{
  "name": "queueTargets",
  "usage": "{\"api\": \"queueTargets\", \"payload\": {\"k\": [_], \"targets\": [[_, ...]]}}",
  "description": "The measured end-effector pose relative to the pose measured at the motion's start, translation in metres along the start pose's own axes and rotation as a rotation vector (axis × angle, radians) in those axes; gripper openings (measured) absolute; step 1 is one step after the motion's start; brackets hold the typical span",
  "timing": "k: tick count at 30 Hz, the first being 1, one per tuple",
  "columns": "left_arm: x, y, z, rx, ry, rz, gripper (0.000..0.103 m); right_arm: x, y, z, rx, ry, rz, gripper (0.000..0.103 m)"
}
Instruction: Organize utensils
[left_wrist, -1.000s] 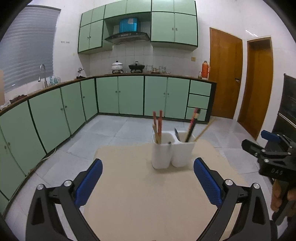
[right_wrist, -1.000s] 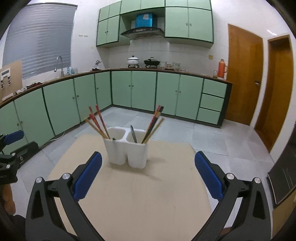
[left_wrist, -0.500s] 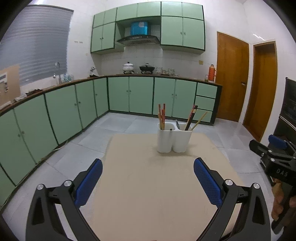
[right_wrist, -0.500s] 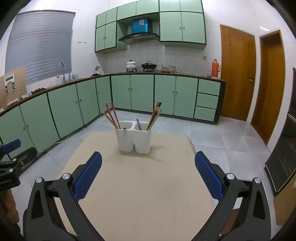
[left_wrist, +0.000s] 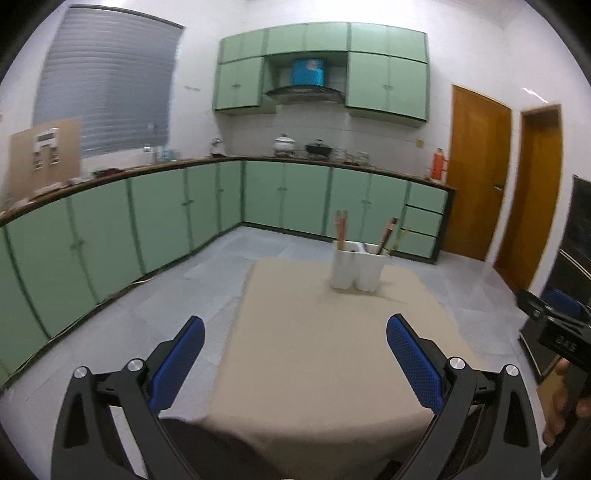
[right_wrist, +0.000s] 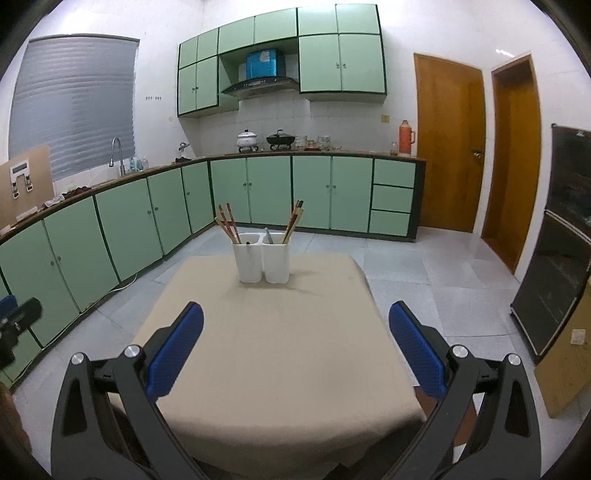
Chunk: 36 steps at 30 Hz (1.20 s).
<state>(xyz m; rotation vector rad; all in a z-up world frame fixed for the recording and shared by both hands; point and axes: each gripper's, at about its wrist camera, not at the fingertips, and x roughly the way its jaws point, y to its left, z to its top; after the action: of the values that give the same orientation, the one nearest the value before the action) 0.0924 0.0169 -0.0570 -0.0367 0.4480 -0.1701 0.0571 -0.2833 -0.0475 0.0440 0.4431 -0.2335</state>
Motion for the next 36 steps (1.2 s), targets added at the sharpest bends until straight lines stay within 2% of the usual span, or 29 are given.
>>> {"api": "queueTargets", "payload": {"k": [4,11,20,36], "targets": [[-0.034,0.006,-0.012,0.009,-0.027,0.053,0.097,-0.038,0.000,-0.014,-0.024,-0.031,-0.028,0.097],[-0.083,0.007,-0.025,-0.005,-0.065,0.053,0.097,-0.082,0.004,-0.033,-0.033,-0.092,-0.033,0.097],[-0.093,0.005,-0.015,-0.002,-0.115,0.090,0.097,-0.097,-0.005,-0.033,0.004,-0.150,-0.009,0.097],[-0.100,0.001,-0.020,0.010,-0.139,0.110,0.097,-0.103,-0.005,-0.034,-0.001,-0.166,-0.019,0.097]]}}
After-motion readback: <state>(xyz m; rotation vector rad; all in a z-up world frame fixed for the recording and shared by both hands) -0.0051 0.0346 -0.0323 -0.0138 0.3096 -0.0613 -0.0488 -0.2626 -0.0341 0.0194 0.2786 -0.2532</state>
